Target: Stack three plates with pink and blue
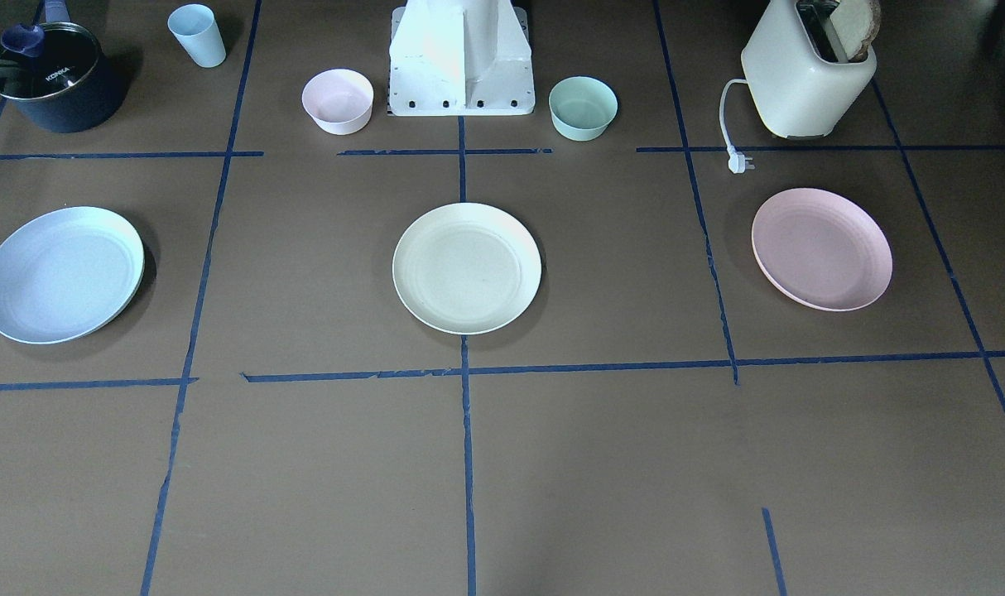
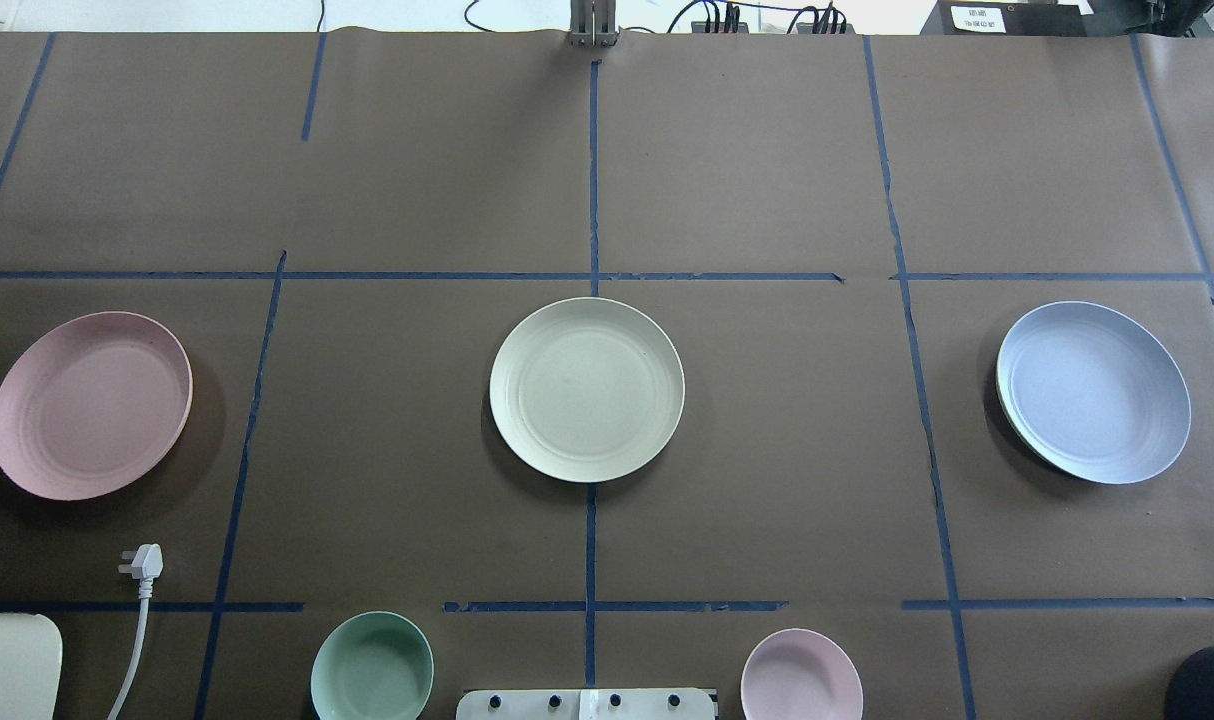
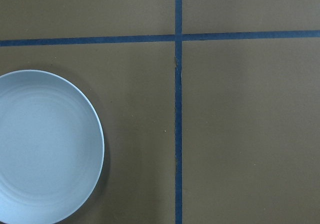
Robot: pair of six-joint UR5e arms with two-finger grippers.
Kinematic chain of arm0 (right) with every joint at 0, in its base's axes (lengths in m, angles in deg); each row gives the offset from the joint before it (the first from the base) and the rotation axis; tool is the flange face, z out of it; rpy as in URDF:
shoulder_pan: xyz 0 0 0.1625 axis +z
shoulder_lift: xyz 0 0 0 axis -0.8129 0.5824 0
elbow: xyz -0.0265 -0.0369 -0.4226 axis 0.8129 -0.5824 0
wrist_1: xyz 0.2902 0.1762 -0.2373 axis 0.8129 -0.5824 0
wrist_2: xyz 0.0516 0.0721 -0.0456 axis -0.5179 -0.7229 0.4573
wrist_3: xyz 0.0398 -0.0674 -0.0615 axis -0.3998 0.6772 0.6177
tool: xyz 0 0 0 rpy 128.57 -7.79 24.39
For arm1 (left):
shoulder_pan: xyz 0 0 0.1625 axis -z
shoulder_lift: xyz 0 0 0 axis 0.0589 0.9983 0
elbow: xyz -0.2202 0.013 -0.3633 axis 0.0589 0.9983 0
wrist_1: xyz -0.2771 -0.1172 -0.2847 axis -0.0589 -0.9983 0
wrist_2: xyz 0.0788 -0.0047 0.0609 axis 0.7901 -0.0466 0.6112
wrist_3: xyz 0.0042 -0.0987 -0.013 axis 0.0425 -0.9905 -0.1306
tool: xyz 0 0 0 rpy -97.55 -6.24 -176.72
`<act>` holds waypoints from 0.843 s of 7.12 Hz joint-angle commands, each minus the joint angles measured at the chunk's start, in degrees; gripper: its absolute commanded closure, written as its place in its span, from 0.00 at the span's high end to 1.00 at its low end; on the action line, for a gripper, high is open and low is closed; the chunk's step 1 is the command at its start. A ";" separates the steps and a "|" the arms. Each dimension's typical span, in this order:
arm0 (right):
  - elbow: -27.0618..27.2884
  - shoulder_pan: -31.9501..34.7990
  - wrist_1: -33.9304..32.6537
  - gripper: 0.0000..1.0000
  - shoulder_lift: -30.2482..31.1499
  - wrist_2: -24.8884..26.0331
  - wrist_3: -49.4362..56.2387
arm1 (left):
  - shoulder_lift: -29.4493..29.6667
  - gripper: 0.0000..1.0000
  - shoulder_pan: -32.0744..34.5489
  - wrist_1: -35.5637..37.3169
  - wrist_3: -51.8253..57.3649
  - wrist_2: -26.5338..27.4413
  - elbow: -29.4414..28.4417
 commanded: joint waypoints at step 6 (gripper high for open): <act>0.32 0.10 0.50 1.00 -0.52 -0.11 -0.93 | -0.09 1.00 -0.09 -1.04 -0.22 -0.70 -0.37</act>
